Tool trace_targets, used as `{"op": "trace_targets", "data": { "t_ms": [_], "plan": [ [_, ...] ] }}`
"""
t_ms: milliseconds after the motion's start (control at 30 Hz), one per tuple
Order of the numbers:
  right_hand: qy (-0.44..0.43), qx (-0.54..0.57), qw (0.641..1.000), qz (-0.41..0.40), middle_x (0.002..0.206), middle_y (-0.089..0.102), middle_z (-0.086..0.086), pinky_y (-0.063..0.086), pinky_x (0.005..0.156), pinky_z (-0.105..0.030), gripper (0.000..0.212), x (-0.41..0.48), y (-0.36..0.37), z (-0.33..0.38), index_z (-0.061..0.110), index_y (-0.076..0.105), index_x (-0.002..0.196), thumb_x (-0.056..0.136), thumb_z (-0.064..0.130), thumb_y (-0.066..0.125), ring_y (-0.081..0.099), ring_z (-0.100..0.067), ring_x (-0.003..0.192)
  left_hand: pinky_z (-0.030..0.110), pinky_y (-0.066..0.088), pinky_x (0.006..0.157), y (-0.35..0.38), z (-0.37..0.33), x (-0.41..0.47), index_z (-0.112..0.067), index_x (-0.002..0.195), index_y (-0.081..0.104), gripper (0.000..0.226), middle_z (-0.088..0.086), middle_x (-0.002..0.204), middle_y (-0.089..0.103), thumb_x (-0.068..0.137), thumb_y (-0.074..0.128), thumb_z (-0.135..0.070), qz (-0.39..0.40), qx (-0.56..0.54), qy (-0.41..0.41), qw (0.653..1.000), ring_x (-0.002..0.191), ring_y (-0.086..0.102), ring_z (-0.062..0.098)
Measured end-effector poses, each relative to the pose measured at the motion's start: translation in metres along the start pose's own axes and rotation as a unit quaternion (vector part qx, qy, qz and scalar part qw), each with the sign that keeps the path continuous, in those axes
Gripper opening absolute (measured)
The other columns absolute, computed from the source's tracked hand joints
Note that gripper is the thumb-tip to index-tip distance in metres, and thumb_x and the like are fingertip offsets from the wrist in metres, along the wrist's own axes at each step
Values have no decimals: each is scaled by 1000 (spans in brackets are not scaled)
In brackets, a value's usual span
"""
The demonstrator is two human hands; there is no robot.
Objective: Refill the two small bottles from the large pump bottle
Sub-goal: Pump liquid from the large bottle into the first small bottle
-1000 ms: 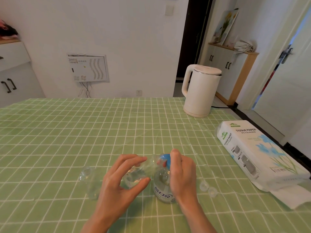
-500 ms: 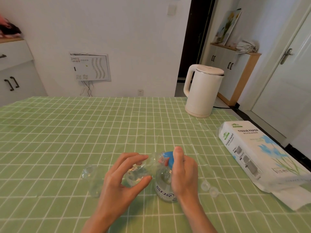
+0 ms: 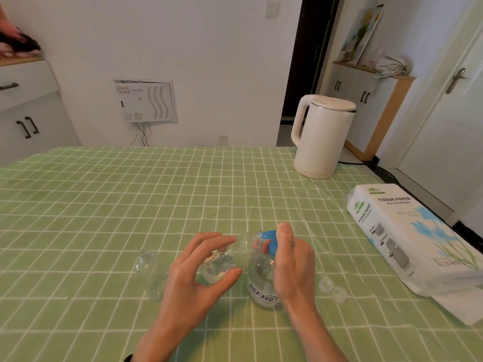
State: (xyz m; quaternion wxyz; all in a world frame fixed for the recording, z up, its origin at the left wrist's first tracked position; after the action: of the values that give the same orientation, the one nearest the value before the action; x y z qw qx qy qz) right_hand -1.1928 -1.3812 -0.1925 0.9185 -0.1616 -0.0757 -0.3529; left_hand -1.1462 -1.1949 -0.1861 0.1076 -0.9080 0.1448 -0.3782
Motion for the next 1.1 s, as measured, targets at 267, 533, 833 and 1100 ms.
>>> {"op": "trace_targets", "data": {
  "t_ms": [267,533,833,1100],
  "plan": [
    [6,3,1000,10,50,62,-1,49,58,-47,68,1,0,2,11,60,51,89,59,31,49,-19,48,13,49,92,1,1,0,-39,126,68,48,-12,118,69,81,82,-33,7,2,-4,1000,113,67,12],
    [-7,11,1000,-2,49,62,16,41,54,-33,72,0,0,1,27,62,49,94,69,24,49,-6,43,12,48,91,0,0,0,-39,125,68,47,-12,116,69,81,82,-32,1,2,-2,1000,111,68,10],
    [-2,5,1000,17,56,65,-12,52,59,-50,73,1,0,2,3,66,59,89,59,30,52,-31,51,13,49,91,1,0,1,-40,127,68,49,-14,117,69,80,82,-32,7,4,-4,1000,110,68,10],
    [-23,1,1000,-1,43,52,10,40,55,-33,71,0,0,4,33,58,45,97,66,23,42,-7,42,14,50,89,0,0,0,-35,125,69,47,-9,115,70,80,83,-30,3,-1,-4,1000,108,69,12]
  ]
}}
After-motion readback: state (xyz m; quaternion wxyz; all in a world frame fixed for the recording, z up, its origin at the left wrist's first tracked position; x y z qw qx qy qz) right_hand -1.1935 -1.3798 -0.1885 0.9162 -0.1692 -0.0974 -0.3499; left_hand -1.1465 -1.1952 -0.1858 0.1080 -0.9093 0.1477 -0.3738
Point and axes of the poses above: each hand's wrist, its own x-axis towards the middle knuckle, its own y-axis out of the palm, z = x × y, the point moved 5 cm from there along x, towards the middle knuckle
